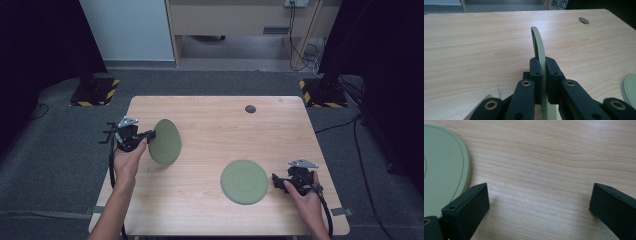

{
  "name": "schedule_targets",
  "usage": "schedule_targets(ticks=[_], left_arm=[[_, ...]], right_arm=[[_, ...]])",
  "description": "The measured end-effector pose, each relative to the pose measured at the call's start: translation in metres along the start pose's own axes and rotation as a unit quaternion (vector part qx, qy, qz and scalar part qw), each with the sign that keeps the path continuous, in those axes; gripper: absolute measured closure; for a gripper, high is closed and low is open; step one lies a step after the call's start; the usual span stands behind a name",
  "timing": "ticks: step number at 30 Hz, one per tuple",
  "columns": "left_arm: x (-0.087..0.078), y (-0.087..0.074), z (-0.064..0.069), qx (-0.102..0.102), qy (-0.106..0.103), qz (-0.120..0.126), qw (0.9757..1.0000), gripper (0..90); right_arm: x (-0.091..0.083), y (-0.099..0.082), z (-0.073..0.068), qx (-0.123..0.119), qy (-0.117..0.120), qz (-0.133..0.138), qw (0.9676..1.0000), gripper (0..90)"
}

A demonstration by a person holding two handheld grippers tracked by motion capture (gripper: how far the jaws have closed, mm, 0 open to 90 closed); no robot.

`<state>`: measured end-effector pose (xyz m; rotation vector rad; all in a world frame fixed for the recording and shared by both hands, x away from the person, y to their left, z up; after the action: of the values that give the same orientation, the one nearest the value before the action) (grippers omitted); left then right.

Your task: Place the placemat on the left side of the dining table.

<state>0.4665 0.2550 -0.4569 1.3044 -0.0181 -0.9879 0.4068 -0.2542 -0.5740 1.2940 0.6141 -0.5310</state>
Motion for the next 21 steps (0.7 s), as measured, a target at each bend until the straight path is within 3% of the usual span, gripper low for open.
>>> schedule_targets(ticks=[21], left_arm=[[-0.009,-0.025,-0.036,-0.022,0.019,-0.020,0.9994,85.3]], right_arm=[[0.000,0.000,0.000,0.001,-0.002,0.000,1.0000,2.8]])
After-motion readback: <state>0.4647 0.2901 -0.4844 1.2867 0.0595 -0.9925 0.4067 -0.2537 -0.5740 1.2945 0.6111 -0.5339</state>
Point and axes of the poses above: each handheld gripper's, and its own axes: x roughly forward along the jaws, y roughly out of its top, z roughly to its right, the point moved 5 cm from there along x, roughly forward along the jaws, and after that the axes turned 13 degrees about -y, right-handed, at the moved point
